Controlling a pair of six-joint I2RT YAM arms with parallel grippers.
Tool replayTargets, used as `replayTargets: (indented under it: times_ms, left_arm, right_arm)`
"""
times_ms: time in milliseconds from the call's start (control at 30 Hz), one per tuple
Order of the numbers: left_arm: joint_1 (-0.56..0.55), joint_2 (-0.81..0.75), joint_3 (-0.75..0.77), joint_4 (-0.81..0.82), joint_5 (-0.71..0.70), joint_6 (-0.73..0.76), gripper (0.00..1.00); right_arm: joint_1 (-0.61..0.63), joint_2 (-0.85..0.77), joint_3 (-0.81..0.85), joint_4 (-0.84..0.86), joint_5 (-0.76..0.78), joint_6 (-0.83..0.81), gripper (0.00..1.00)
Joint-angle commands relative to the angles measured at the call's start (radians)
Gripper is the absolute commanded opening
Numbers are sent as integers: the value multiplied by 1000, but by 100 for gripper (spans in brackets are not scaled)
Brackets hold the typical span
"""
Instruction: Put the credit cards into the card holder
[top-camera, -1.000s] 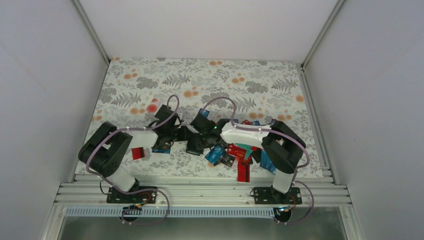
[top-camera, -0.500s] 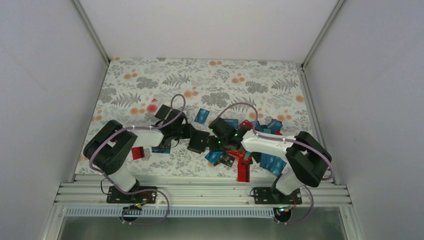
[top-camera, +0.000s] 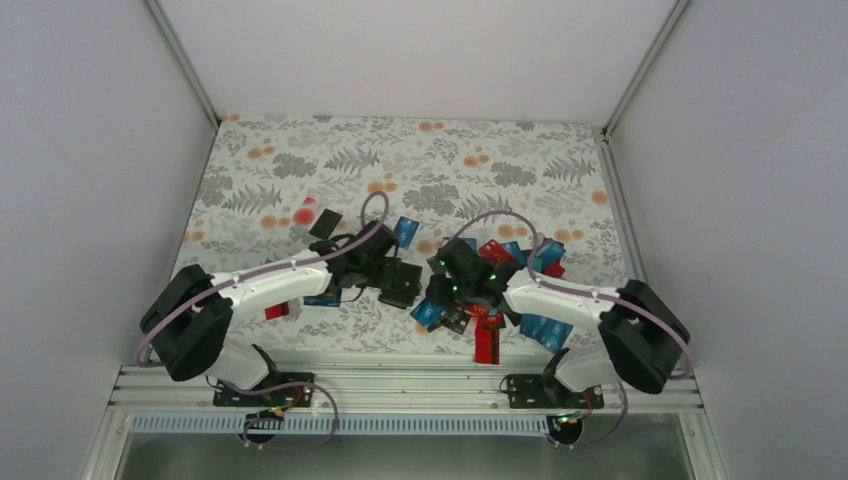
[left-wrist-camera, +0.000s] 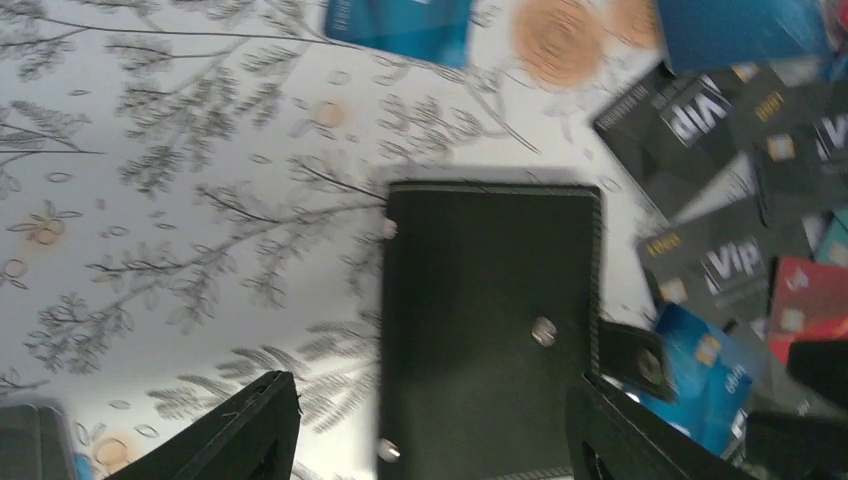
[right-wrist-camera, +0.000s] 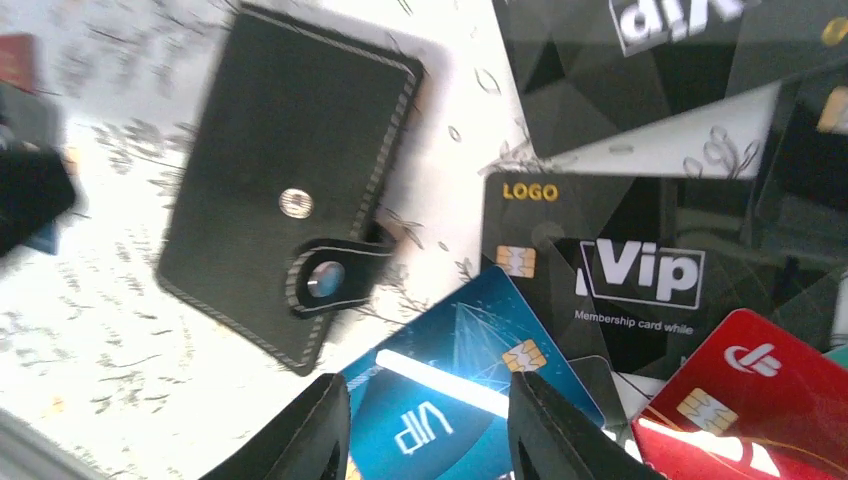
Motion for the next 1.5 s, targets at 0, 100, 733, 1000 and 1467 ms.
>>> replayTargets:
  times_ms: [0,100,733,1000,1467]
  left_arm:
    - [-136,54,74,-181,-149,-13,67]
    - [-209,171,135,-226,-201,-48,66]
    - [-324,410,265,-278,-279,-94,80]
    - [-347,402,314,-299,-271,-93,84]
    - [-359,391,349,-306,-276,-64,79]
  right_arm:
    - [-27,-123,3,-29,12,-12,42]
    - [-52,-217,4,-71,28,-13,43]
    - [-142,-316,7,-146,-27,-43,42]
    - [-147,-288,29,-146,-30,-37,40]
    - [-159,-218,86,-160,-27,-48,39]
